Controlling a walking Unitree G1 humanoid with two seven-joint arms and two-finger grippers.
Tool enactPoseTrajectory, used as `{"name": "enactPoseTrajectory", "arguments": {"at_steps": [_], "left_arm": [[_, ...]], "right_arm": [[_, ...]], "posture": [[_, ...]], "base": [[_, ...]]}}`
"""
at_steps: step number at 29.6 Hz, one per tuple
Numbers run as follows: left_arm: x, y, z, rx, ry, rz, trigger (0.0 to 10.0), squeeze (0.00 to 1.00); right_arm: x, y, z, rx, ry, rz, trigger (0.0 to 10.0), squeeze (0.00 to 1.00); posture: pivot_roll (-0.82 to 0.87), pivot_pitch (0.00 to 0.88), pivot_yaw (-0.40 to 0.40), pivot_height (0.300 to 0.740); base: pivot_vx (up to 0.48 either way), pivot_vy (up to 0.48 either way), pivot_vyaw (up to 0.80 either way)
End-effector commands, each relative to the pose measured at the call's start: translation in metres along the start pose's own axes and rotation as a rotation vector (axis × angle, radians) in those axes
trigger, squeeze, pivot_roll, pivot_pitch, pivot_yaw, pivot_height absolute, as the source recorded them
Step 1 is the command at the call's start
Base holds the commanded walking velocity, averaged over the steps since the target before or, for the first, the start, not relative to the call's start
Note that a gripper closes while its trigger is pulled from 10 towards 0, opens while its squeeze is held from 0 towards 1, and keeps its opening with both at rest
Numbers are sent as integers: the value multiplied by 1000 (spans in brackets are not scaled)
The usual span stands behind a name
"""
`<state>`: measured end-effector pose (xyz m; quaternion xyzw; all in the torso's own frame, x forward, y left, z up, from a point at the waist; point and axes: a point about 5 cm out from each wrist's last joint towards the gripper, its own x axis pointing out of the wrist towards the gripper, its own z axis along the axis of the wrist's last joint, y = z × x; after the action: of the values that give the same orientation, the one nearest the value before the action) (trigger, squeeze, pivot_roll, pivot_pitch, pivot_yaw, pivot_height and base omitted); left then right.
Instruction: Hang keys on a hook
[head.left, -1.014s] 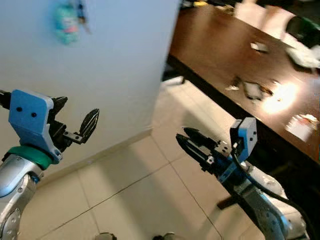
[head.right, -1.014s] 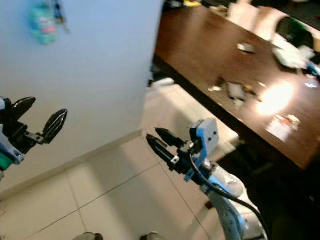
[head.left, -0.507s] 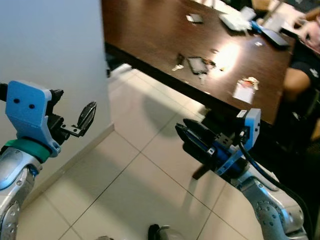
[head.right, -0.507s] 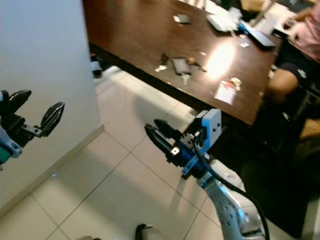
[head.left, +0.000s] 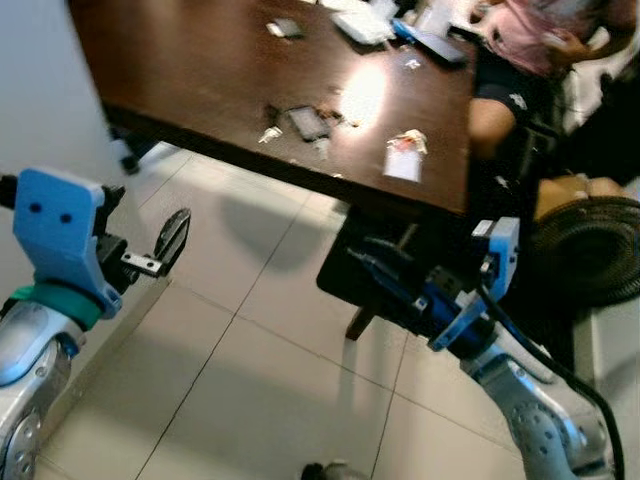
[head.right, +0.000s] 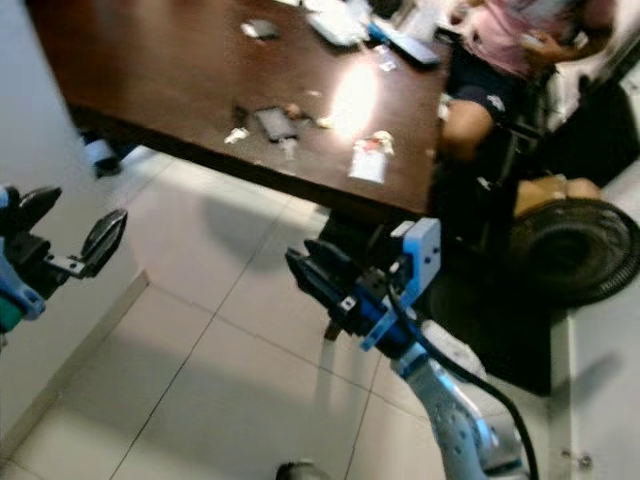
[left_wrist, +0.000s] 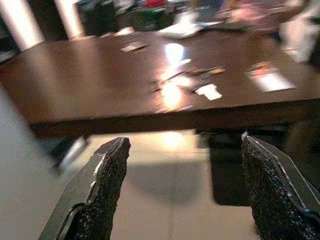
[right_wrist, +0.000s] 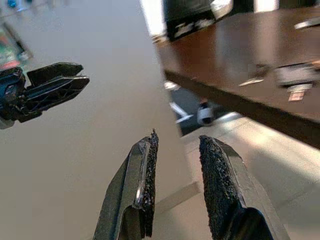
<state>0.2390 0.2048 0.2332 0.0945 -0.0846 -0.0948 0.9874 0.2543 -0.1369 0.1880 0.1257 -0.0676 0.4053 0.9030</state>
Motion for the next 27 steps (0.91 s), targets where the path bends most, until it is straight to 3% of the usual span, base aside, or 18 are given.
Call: {"name": "enactPoseTrajectory", "arguments": {"at_steps": [1, 6, 13, 27], "left_arm": [[-2, -2, 0, 12, -3, -10, 10000, 0], [-3, -2, 0, 25, -14, -5, 10000, 0], [-1, -3, -1, 46, -23, -8, 10000, 0], [-1, -3, -2, 56, -26, -14, 10000, 0]], "right_arm": [[-2, 0, 0, 4, 6, 0, 10000, 0], [0, 0, 0, 10, 0, 12, 10000, 0], [1, 1, -2, -39, 20, 18, 10000, 0], [5, 2, -5, -80, 21, 6, 10000, 0]], "posture": [[115, 36, -6, 740], [117, 29, -10, 740], [112, 21, -7, 740], [115, 20, -4, 740]], "base": [[0, 0, -800], [0, 0, -800], [392, 0, -760], [462, 0, 0]]}}
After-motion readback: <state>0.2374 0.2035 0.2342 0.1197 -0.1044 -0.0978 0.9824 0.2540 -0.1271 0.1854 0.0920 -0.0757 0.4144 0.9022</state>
